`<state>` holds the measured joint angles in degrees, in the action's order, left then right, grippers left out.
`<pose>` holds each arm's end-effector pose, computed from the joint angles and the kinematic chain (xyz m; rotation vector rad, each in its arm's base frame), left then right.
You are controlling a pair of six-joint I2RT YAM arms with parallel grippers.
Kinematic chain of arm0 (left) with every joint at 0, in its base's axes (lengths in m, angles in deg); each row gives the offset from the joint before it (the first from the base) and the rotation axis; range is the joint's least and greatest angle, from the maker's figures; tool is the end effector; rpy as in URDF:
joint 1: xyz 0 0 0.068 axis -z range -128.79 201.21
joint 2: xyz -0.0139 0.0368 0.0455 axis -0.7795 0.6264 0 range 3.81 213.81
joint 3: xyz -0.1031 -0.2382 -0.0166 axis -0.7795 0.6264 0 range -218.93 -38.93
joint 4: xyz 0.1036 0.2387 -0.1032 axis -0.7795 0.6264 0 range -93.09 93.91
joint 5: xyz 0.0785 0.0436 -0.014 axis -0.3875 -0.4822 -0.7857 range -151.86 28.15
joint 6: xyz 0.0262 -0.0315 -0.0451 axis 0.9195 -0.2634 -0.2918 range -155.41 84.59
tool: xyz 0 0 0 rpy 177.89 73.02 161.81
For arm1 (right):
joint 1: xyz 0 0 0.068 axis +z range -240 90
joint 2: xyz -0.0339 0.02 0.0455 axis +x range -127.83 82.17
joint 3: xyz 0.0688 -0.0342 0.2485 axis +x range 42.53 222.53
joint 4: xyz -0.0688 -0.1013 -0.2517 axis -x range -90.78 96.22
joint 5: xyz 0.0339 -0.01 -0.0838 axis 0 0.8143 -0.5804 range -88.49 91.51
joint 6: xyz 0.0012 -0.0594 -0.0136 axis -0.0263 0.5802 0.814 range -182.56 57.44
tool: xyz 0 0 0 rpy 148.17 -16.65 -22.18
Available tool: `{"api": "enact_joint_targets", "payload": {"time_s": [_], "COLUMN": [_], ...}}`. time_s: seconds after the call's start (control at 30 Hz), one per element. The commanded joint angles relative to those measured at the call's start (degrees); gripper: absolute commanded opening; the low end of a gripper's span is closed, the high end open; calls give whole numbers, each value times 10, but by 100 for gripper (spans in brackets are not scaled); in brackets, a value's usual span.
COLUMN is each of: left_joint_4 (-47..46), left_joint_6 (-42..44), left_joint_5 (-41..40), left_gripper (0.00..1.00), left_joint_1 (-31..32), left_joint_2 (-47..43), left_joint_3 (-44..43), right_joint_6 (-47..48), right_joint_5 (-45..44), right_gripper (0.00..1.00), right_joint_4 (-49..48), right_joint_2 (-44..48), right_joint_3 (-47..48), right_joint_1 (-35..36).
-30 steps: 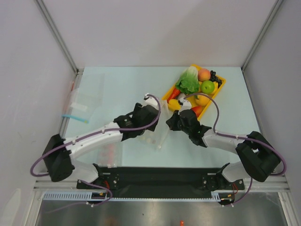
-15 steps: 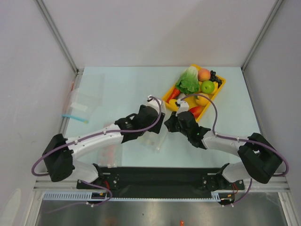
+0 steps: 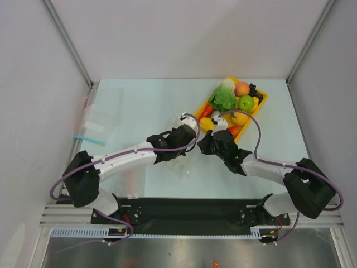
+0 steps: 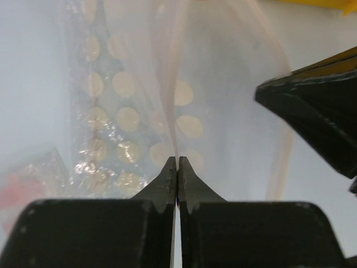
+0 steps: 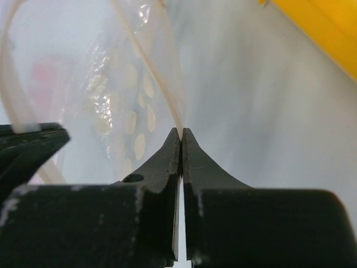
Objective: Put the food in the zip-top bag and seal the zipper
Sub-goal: Open the zipper of the food storage bag.
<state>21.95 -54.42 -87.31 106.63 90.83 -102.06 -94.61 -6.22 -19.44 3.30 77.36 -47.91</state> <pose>0.2141 -0.2761 0.2248 0.5369 2.2591 -0.1078 0.2350 0.2040 0.1677 -0.0933 2.0756 0.6795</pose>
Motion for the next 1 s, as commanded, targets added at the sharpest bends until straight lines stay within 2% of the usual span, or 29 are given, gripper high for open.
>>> {"api": "enact_joint_targets", "payload": {"time_s": [0.0, 0.1, 0.17, 0.3, 0.37, 0.47, 0.5, 0.67, 0.7, 0.87, 0.9, 0.97], "left_joint_4": [62, 98, 109, 104, 105, 92, 89, 89, 88, 77, 75, 76], "left_joint_6": [-2, -11, -19, -17, -15, -7, -3, -1, 0, 4, 4, 4], "left_joint_5": [-92, -145, -160, -148, -142, -113, -109, -120, -119, -115, -115, -115], "left_gripper": [0, 1, 2, 0, 0, 0, 0, 0, 0, 0, 0, 0], "left_joint_1": [9, 11, 12, 13, 13, 12, 12, 8, 6, 3, 3, 2], "left_joint_2": [-18, -52, -77, -78, -66, -36, -24, 6, 7, -11, -13, -20], "left_joint_3": [-35, -36, -31, -27, -31, -37, -37, -48, -49, -37, -33, -33], "right_joint_6": [-16, -26, -28, -21, -15, -1, 6, 30, 34, 68, 71, 87], "right_joint_5": [3, -45, -46, -31, -19, 9, 18, 28, 30, 25, 14, -4], "right_gripper": [0, 0, 0, 0, 4, 22, 32, 52, 60, 80, 89, 93], "right_joint_4": [3, 57, 68, 59, 43, 16, 11, 9, 12, 7, 3, -1], "right_joint_2": [-7, -31, -49, -60, -61, -52, -41, 6, 15, 107, 123, 163], "right_joint_3": [9, 35, 41, 45, 43, 29, 24, 10, 10, -6, -19, -24], "right_joint_1": [-19, -24, -28, -30, -29, -28, -28, -28, -28, -29, -30, -31]}}
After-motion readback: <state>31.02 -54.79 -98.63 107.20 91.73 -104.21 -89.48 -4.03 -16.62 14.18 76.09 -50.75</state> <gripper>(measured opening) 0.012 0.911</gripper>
